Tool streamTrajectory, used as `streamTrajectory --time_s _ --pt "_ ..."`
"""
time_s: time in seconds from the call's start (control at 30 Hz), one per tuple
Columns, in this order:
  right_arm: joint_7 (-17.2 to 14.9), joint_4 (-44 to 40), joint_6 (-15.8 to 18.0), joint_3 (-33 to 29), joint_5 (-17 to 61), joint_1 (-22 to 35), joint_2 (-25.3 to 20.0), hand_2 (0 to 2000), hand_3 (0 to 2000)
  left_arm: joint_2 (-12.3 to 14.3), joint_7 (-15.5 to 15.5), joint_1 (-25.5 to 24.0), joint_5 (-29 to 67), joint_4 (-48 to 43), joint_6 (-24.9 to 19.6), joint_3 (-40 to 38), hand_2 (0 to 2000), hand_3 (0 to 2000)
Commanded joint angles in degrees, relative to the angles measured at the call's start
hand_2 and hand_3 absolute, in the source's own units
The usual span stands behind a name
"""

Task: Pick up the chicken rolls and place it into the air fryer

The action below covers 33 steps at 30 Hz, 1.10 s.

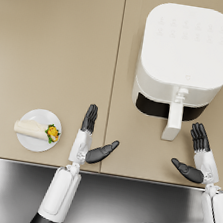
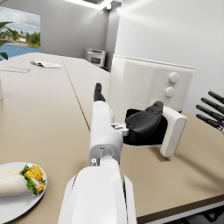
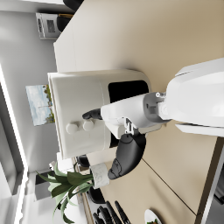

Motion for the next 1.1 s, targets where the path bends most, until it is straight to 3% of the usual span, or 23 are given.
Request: streamTrajectory --time_s 0.03,1.1 --pt "0.0 0.0 0.0 0.0 0.0 0.0 0.0 0 0 0.0 0.0 0.0 0.0 0.0 0.0 0.0 0 0" --pt "0.0 0.0 0.0 0.0 0.0 0.0 0.0 0 0 0.0 0.0 0.0 0.0 0.0 0.0 0.0 0 0"
